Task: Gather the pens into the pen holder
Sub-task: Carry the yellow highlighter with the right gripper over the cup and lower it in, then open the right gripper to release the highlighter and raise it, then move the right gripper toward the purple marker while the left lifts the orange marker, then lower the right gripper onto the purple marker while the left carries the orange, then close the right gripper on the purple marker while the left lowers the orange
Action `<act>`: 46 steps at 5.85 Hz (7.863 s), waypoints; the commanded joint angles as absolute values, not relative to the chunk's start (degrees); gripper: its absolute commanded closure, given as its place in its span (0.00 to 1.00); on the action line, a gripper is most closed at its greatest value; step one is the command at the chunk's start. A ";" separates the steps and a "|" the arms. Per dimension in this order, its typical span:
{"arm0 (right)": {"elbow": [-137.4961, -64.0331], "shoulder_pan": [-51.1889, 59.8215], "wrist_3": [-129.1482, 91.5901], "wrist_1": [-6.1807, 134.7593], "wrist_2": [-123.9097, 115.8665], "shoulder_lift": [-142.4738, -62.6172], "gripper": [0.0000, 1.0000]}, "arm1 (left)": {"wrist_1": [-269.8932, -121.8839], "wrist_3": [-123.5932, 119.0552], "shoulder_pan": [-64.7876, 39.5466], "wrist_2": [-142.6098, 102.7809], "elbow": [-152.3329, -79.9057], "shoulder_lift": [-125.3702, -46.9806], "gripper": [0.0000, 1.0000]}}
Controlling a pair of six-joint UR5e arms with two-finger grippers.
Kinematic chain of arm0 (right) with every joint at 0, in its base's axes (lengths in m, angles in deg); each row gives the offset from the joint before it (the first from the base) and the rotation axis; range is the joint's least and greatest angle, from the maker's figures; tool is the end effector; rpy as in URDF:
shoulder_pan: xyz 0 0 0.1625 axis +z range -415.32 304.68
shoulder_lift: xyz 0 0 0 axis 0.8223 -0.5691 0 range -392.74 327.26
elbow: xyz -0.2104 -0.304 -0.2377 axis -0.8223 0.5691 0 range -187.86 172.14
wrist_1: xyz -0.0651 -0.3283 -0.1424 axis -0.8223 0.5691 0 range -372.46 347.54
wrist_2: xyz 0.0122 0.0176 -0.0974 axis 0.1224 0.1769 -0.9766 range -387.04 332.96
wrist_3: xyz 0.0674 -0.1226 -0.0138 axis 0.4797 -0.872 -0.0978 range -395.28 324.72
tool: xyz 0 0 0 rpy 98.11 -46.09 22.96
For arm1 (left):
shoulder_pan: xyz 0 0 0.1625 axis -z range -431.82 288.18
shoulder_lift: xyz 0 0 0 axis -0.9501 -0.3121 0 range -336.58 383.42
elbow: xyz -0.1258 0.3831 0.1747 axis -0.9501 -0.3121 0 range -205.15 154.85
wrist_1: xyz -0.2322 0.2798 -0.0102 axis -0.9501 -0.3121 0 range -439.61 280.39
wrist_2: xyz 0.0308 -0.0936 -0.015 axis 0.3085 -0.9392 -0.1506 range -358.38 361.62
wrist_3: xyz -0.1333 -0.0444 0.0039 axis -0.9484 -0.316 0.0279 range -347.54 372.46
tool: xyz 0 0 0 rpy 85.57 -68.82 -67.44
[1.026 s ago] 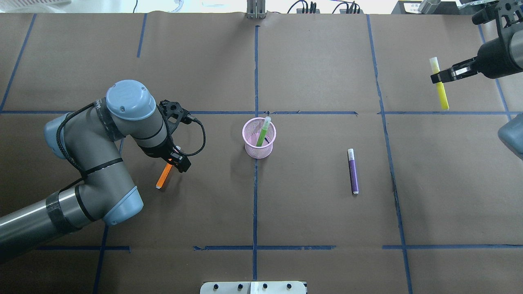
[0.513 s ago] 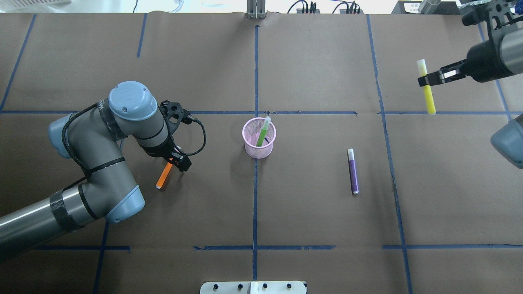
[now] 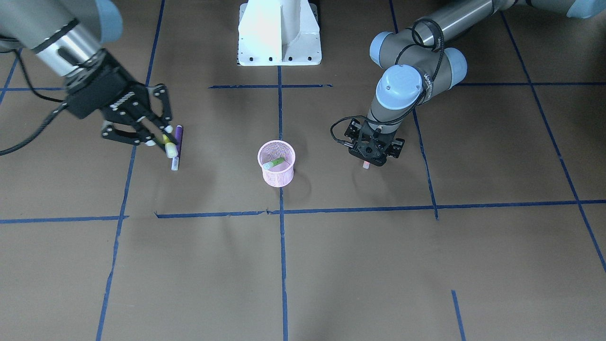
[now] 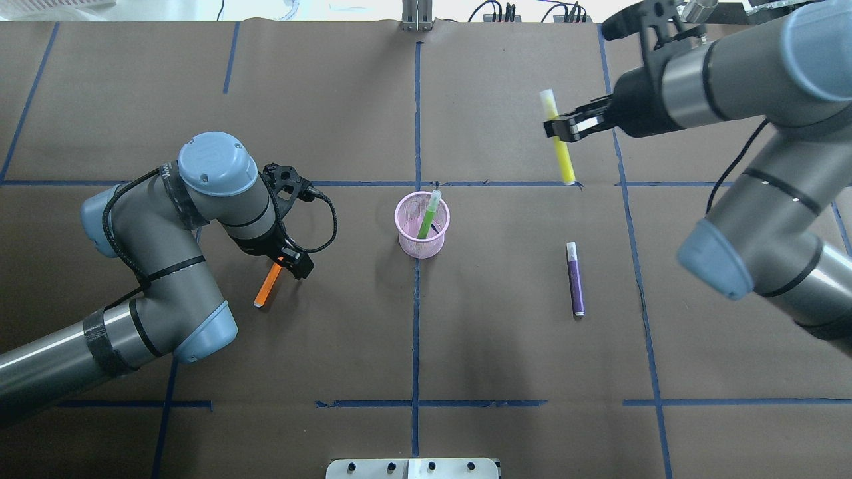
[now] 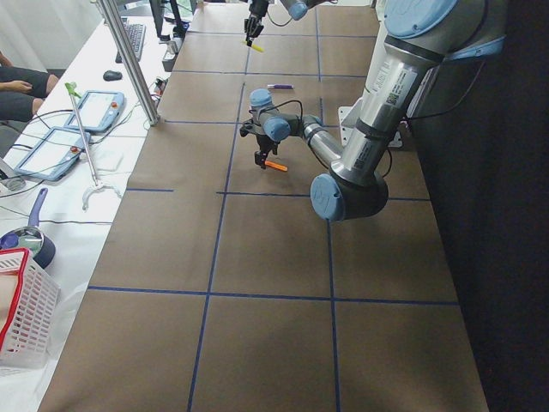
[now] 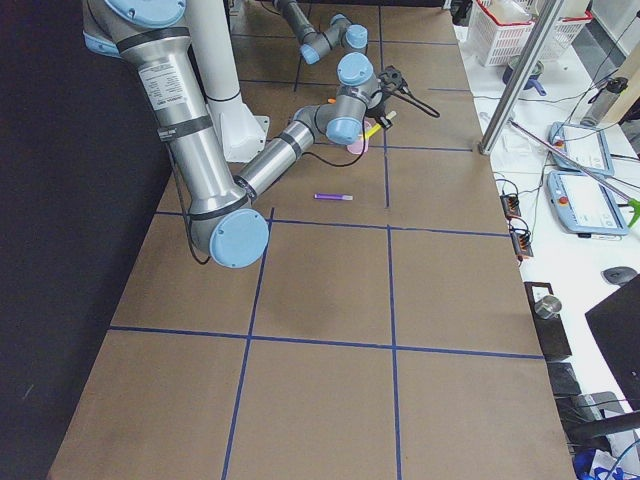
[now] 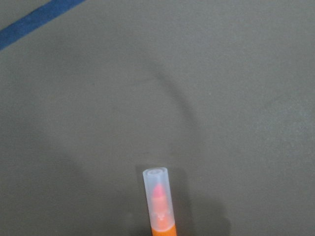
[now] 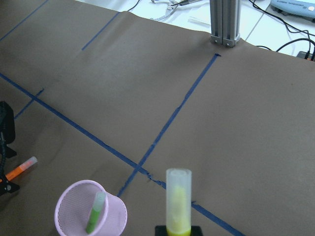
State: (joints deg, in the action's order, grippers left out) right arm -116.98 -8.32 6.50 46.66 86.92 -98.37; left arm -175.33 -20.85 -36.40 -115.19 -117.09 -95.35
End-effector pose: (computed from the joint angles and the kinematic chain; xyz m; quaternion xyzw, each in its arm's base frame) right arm -0.3382 -0.4742 0.2685 0.3252 -0.5207 -0.1338 0.7779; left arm 0.4951 -0.4378 0.4166 0.0661 0.3696 0.2418 0.8947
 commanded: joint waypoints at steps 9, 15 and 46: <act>-100.94 -25.07 16.31 41.33 60.41 -84.93 1.00 | -175.50 -20.67 -36.40 -115.19 -116.73 -95.50 0.00; -100.85 -27.45 17.54 41.16 58.57 -86.62 0.24 | -175.50 -20.59 -36.40 -115.19 -116.30 -95.50 0.00; -102.25 -17.79 23.78 68.05 93.45 -101.38 0.00 | -198.89 -44.03 -32.33 -96.76 -119.82 -109.91 1.00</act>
